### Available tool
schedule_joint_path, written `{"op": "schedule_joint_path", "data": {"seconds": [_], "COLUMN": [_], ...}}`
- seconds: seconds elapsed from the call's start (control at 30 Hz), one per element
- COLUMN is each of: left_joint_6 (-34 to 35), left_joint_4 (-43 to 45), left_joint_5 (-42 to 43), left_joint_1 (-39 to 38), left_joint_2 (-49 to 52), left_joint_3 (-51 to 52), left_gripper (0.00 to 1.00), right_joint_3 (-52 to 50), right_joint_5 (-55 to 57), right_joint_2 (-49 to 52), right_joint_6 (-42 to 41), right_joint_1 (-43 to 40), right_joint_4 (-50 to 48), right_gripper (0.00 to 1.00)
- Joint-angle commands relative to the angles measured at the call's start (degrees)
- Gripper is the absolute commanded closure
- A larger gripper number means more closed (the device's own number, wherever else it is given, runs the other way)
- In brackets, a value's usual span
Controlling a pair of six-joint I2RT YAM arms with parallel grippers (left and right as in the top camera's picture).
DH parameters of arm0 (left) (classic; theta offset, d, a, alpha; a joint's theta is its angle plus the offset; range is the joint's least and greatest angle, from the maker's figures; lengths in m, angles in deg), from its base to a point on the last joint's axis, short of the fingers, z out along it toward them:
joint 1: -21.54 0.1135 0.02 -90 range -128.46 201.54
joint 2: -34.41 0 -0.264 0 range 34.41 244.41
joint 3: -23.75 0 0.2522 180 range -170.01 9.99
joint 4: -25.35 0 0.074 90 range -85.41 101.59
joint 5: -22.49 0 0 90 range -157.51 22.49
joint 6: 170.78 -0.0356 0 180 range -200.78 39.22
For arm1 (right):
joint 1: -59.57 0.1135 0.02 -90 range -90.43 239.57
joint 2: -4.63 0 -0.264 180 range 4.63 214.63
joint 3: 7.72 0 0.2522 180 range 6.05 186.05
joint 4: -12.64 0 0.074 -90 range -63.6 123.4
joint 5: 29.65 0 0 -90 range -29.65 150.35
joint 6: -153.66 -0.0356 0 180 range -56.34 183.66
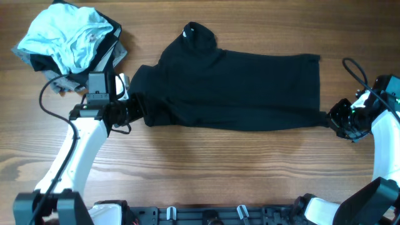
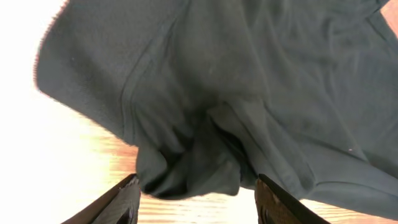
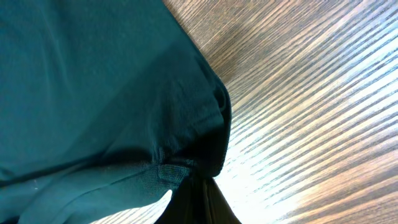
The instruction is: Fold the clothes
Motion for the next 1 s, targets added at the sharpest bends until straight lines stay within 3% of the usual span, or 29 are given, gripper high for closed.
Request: {"op": "schedule_joint_path", "data": {"seconds": [0.0,0.23,0.33,0.43,0.53,0.6,0.73,0.97], "left_joint_6": [-0.52,-0.33,-0.35,-0.55,-0.5,-0.5,-0.55,-0.52], "left_joint_4": [4.74,14.14,13.68,14.56,17.27,17.68,12.04,-8.22], "left_joint_5": [7.37,8.35,3.17,1.57,2.29,4.37,6.56,4.52], "left_joint_1": [-1.57,-5.86,-5.84,-5.84,-5.84,-5.79,-5.77,-5.73], "left_joint_2": [5.16,12.63,14.36,15.74,15.67,15.41,11.76,0.35], "left_joint_3": [1.01,1.01,1.01,1.01,0.98,0.33,-4.09,-9.05], "left_gripper": [0.44,0.44,0.61,0.71,0.95,0.96,0.96,0.96], "right_joint_3": [0.92,0.92,0.92,0.92,0.92,0.92,0.92,1.03], "right_joint_5": [1.79,0.94,0.94,0.87,0.72,0.72,0.76,0.79], "right_joint_2": [-0.52,-0.52,-0.52,-0.52,-0.52,-0.55,-0.55,-0.63], "right_joint_6": [1.22,1.14,1.16,1.03,1.05,1.05,1.03,1.01], "right_joint_1": [-0.02,-0.02,-0.02,-0.02,-0.02,-0.02,-0.04,-0.35], "right_joint_4": [-0.26,-0.42,-0.63,-1.16,-1.53,-1.73,-2.16,0.55], "right_gripper": [0.96,0.96,0.96,0.96,0.96,0.96,0.96,0.95]}}
